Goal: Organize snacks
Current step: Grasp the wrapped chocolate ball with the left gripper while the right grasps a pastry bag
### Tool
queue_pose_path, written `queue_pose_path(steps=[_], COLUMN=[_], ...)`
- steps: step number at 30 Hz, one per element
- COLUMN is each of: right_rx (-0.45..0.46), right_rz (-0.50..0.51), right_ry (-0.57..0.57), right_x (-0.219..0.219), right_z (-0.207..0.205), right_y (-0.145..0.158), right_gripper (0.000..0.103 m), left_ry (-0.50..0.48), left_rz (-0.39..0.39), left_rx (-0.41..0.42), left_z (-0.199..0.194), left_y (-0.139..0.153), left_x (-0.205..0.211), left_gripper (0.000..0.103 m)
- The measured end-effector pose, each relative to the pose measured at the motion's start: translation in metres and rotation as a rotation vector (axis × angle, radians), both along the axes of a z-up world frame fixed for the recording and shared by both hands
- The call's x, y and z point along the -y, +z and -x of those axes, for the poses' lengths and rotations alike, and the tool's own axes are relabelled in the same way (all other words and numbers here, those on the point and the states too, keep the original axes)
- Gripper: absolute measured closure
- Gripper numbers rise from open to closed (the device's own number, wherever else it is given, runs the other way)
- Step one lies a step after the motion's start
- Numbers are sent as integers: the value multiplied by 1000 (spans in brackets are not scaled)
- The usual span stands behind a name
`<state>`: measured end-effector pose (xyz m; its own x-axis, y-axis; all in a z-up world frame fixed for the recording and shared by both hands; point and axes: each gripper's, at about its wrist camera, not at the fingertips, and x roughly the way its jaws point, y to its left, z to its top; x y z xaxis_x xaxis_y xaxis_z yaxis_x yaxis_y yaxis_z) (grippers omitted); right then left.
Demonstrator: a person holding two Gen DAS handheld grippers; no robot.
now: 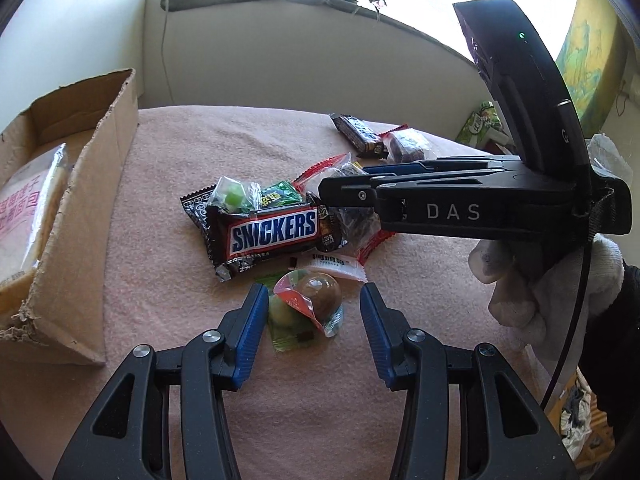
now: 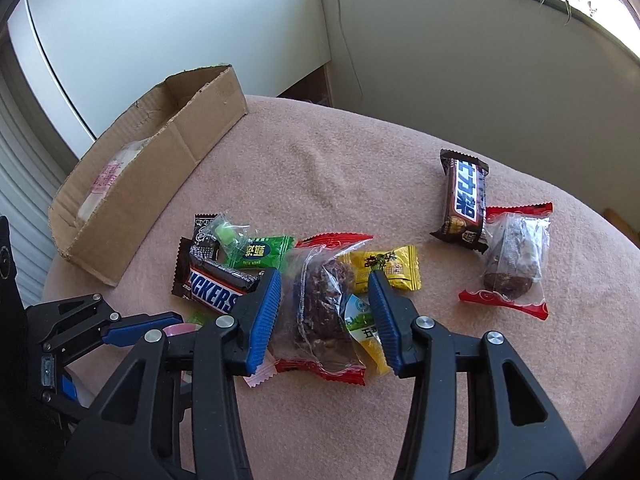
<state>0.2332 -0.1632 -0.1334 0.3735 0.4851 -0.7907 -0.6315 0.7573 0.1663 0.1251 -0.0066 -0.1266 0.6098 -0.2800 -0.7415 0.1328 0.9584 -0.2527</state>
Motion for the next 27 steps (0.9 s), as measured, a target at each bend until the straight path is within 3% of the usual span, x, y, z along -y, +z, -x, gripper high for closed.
queue_pose_path(steps=[7, 10, 12, 14, 27], right_rx=[-11, -13, -22, -24, -13], right_rz=[-10, -20, -33, -39, -90], right_ry=[6, 14, 16, 17, -4], right_x=[-2, -1, 0, 0, 14], right_z=[-2, 0, 1, 2, 8], right_y=[-4, -2, -2, -2, 9], right_gripper=[55, 64, 65, 66, 67], left_ry=[-24, -30, -29, -26, -25], left_rz=[-5, -17, -13, -9, 26], left_rx=[-6, -3, 0, 1, 27], left_z=[-5, -7, -8, -8, 6], left_y=[-5, -8, -8, -9, -1], left_x=[2, 6, 6, 5, -5], left_gripper=[58, 69, 72, 81, 81])
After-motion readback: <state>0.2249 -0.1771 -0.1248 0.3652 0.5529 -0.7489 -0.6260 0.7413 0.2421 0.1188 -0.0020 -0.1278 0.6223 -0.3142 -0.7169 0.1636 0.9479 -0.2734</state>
